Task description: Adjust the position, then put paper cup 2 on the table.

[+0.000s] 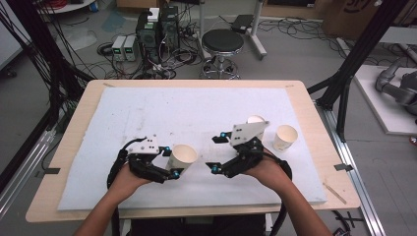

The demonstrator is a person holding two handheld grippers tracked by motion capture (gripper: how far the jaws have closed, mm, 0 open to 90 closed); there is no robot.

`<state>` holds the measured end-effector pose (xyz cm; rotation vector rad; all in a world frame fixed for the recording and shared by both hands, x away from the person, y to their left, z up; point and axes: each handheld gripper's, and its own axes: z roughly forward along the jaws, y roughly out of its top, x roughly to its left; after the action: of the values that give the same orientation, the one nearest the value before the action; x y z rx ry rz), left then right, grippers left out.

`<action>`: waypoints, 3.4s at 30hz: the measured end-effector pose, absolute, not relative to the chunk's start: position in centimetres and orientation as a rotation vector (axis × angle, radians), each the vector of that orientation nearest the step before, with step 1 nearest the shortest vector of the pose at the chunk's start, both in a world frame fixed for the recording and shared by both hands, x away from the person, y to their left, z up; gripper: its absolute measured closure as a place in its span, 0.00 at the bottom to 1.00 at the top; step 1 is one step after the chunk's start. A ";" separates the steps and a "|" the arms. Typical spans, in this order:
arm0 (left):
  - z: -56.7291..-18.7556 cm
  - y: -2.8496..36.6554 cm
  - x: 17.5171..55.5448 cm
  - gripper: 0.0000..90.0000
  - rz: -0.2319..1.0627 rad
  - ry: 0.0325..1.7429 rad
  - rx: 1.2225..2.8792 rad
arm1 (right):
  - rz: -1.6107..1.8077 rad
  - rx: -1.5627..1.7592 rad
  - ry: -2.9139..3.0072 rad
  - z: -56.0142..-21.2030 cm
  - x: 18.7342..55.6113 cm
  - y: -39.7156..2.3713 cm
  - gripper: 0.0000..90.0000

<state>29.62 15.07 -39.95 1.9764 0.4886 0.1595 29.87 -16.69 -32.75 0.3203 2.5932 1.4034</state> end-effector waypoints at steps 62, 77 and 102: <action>-41.6 21.1 29.4 0.33 0.512 0.646 1.603 | 1.509 0.655 2.282 -40.7 27.0 -24.1 0.21; -43.6 21.4 32.4 0.33 0.560 0.794 1.689 | 1.493 0.649 2.296 -40.9 26.8 -23.6 0.21; -45.3 22.0 32.5 0.35 0.535 0.979 1.894 | 1.478 0.638 2.308 -40.8 26.8 -23.7 0.21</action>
<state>32.52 21.97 -45.32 1.8936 0.9792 0.5348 26.80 -23.66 -40.79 0.6385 2.3082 1.4780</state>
